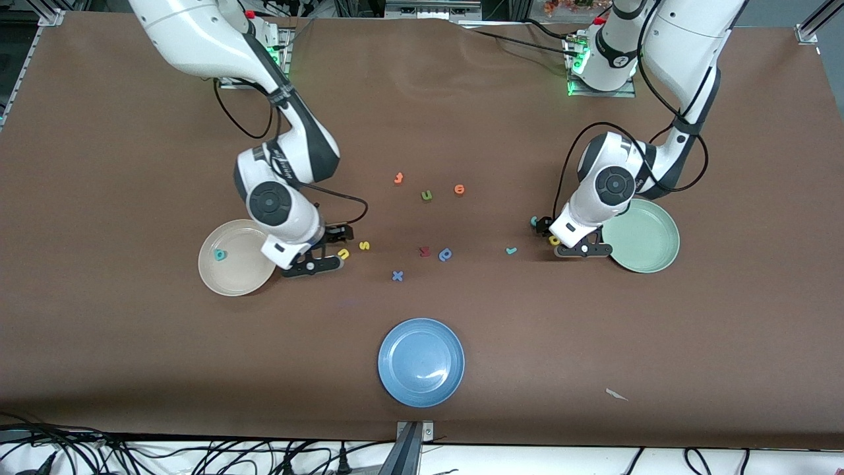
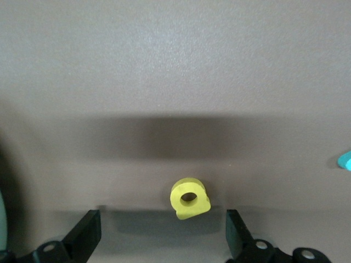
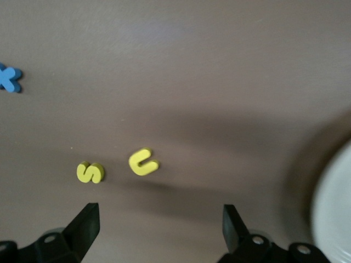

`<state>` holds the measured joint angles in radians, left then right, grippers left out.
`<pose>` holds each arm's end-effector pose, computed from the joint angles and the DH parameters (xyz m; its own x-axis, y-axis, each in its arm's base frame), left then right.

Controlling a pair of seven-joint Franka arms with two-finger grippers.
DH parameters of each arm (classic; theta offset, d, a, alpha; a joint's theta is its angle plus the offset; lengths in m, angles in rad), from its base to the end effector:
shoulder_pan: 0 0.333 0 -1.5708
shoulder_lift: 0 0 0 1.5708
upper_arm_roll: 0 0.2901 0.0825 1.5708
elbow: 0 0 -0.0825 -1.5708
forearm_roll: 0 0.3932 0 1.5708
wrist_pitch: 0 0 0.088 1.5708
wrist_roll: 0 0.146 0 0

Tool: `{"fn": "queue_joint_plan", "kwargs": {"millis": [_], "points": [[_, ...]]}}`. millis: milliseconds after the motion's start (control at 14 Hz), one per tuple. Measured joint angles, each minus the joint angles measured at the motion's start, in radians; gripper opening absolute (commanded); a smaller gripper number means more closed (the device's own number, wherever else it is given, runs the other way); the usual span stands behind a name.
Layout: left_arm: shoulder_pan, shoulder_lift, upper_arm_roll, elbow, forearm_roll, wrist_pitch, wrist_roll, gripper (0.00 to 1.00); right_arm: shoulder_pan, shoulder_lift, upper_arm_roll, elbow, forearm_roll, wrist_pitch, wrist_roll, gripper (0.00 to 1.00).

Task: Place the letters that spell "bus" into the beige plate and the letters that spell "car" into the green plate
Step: 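Grasp the yellow a with the left gripper while the right gripper reaches the u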

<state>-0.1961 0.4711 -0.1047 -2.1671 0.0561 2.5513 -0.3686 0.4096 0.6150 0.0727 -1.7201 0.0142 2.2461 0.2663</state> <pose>0.5170 -0.1652 0.0978 0.9960 0.0296 -0.0846 0.0287 -0.9995 -0.0110 0.5766 0.3014 0.1576 0.9760 0.1943 -0.0986 0.1926 -0.9809 -0.0272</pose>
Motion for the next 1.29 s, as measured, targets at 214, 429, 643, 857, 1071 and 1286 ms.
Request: {"fn": "queue_joint_plan", "kwargs": {"millis": [214,429,643,857,1071,1286], "points": [[0.0,0.0,0.0,0.008,0.0,0.0,0.0,0.84,0.022,0.041,0.0,-0.032,0.0,0.108,0.002,0.98],[0.0,0.001,0.0,0.008,0.0,0.0,0.0,0.63,0.031,0.064,0.0,-0.042,0.0,0.148,0.002,0.7],[0.0,0.006,-0.001,0.009,0.0,0.002,0.0,0.6,0.031,0.065,0.0,-0.042,-0.004,0.149,0.002,0.64],[-0.001,0.007,-0.001,0.013,0.0,0.001,0.0,0.59,0.032,0.066,0.0,-0.044,-0.006,0.149,0.002,0.64],[-0.002,0.007,-0.002,0.014,0.0,0.001,0.0,0.48,0.035,0.067,0.0,-0.044,-0.02,0.162,0.002,0.64],[-0.007,0.006,-0.004,0.02,0.0,0.001,0.0,0.25,0.037,0.07,0.0,-0.044,-0.077,0.202,0.002,0.64]]}}
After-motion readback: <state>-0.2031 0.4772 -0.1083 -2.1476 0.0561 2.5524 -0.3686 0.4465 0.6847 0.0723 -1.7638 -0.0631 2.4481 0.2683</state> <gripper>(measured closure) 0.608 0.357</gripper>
